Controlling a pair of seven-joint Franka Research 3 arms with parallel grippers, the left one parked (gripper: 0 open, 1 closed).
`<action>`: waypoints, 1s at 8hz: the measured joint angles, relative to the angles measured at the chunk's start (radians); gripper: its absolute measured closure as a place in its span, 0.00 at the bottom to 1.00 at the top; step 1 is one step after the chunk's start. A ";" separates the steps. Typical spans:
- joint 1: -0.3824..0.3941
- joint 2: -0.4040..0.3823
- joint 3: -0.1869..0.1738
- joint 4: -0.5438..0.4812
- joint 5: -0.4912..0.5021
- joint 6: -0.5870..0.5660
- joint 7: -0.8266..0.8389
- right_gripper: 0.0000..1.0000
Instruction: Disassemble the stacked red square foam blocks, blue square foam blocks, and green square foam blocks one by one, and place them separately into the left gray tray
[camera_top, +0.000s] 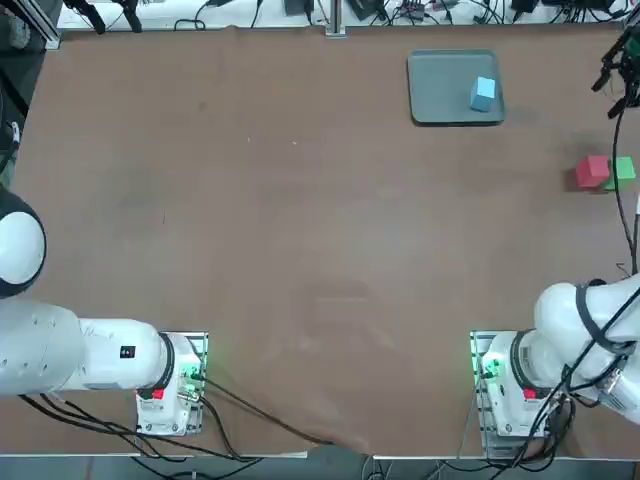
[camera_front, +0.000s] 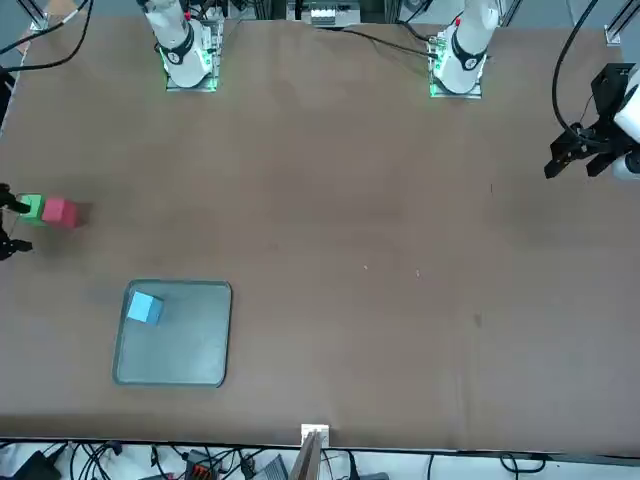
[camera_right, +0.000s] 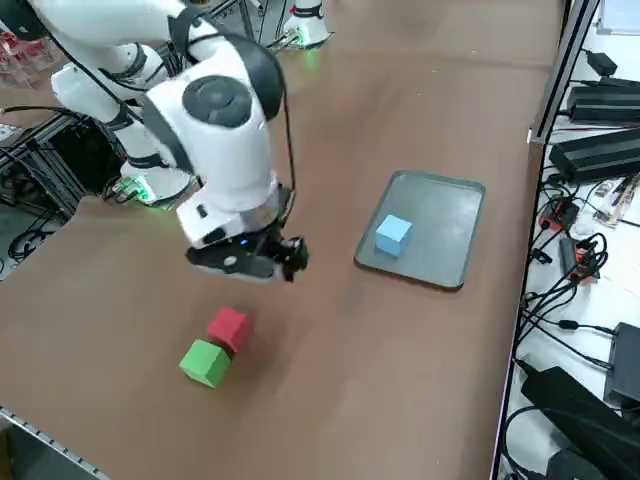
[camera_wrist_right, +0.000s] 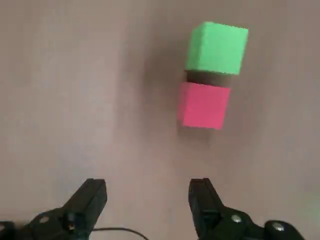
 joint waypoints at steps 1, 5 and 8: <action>-0.048 -0.027 -0.002 -0.097 0.000 0.109 0.010 0.00; -0.170 -0.072 -0.003 -0.337 0.000 0.353 -0.010 0.00; -0.173 -0.072 -0.001 -0.400 0.000 0.448 -0.010 0.00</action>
